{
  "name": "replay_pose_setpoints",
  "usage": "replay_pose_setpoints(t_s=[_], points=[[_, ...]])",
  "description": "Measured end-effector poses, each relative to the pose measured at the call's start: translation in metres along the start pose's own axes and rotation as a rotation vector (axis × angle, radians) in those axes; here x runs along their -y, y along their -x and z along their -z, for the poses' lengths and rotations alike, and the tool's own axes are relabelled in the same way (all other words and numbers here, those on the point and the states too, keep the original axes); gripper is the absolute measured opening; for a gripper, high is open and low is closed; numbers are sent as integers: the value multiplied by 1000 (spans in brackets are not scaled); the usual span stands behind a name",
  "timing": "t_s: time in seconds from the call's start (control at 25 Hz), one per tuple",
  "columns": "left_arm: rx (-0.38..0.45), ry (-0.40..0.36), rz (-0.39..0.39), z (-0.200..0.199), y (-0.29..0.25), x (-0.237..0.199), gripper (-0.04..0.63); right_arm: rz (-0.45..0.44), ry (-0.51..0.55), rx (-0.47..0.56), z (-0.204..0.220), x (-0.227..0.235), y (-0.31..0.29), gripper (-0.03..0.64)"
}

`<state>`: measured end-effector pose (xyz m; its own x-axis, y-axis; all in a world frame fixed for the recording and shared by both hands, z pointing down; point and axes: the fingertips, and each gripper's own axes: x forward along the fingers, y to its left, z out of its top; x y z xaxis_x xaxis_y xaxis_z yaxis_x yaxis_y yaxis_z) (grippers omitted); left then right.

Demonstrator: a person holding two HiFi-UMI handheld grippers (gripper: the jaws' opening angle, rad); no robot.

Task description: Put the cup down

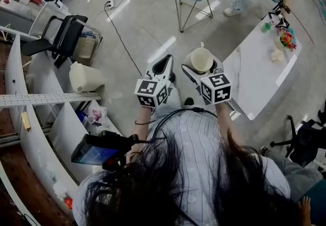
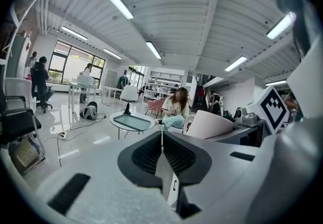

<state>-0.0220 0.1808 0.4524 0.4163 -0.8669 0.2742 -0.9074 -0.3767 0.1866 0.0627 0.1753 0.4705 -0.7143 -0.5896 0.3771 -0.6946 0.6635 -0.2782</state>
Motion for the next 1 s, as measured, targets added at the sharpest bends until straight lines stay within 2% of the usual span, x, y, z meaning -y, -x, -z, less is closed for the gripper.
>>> replay_pose_setpoints(t_s=[0.32,0.76,1.0], points=[[-18,-9,19,-1,-19,-25,17,9,-20,-10,-11,8,-33,433],[-34,4,39,-34,-76,-106,17,36,-73,-21,-48,33,-114,433],[-40,2,77,-59,-109,-146,17,69,-96,-16,-77,46,-158,433]])
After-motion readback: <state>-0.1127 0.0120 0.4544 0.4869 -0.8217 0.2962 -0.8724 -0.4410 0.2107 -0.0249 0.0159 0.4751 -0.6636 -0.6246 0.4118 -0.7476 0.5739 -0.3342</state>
